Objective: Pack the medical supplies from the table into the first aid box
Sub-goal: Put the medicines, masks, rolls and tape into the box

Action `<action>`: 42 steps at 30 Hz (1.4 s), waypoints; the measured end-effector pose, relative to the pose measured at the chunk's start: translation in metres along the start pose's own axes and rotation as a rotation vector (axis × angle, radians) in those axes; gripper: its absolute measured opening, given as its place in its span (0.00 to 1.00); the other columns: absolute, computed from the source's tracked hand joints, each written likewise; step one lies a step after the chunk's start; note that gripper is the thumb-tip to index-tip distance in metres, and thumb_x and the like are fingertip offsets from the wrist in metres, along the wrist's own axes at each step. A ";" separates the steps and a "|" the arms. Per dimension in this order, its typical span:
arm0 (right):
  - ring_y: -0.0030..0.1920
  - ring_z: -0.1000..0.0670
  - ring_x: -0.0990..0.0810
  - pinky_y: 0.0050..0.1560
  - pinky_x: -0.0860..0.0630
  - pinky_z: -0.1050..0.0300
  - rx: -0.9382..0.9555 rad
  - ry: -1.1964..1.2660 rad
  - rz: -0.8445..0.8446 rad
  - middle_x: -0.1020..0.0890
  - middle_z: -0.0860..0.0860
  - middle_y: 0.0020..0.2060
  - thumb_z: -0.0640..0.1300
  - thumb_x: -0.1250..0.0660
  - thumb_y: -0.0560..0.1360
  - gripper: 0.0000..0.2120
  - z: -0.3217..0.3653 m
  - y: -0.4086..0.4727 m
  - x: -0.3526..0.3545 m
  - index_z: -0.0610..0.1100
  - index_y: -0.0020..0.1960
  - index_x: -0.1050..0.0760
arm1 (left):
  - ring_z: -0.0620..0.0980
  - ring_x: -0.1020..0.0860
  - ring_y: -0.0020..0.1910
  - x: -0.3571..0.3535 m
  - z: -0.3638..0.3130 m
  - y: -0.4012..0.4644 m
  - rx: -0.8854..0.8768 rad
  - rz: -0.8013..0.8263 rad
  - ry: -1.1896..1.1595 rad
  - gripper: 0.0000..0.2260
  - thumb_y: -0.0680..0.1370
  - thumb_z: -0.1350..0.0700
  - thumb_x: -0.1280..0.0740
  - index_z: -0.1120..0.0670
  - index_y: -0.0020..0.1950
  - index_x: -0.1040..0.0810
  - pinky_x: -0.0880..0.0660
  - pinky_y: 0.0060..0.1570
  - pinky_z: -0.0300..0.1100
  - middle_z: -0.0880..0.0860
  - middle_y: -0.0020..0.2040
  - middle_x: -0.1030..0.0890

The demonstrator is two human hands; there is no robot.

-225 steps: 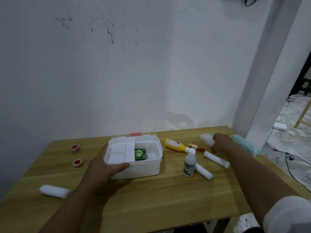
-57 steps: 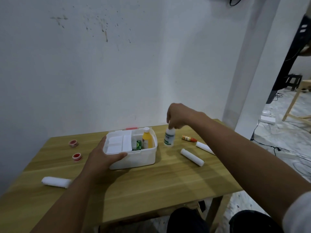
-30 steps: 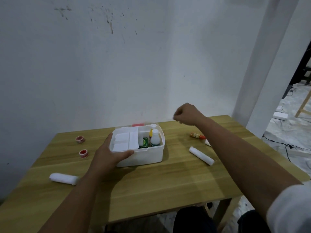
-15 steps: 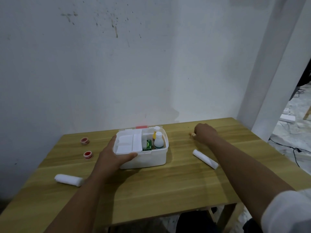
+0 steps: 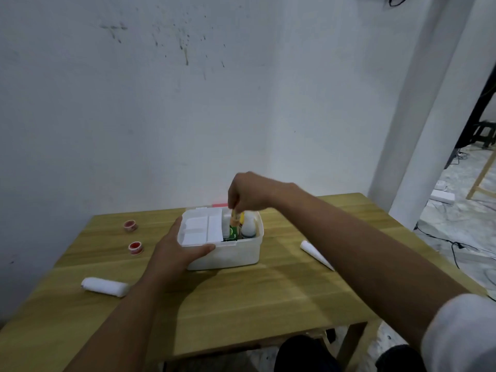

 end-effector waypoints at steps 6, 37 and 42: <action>0.44 0.46 0.17 0.48 0.17 0.48 -0.031 -0.366 0.172 0.18 0.48 0.42 0.37 0.22 0.68 0.14 0.015 0.018 -0.052 0.48 0.36 0.26 | 0.49 0.25 0.63 0.001 0.000 0.001 0.003 -0.009 0.022 0.47 0.62 0.34 0.20 0.38 0.77 0.36 0.24 0.49 0.44 0.42 0.68 0.24; 0.64 0.43 0.21 0.58 0.25 0.49 -0.914 -0.144 0.403 0.20 0.48 0.66 0.74 0.28 0.65 0.46 -0.174 -0.106 -0.076 0.46 0.72 0.26 | 0.47 0.28 0.62 -0.003 0.001 0.001 -0.013 0.014 -0.020 0.45 0.65 0.39 0.19 0.39 0.78 0.36 0.25 0.49 0.44 0.45 0.71 0.26; 0.53 0.43 0.18 0.52 0.21 0.52 -0.722 -0.188 0.230 0.20 0.47 0.49 0.50 0.23 0.72 0.20 -0.145 -0.085 -0.076 0.45 0.60 0.21 | 0.48 0.27 0.62 -0.003 0.000 0.003 -0.004 0.021 -0.024 0.46 0.64 0.38 0.19 0.39 0.78 0.36 0.24 0.48 0.42 0.45 0.72 0.26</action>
Point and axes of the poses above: each hand's wrist, its own y-axis towards the middle knuckle, its own x-axis out of the back of the hand, z = x × y, the point moved 3 cm from there along y, towards the middle knuckle
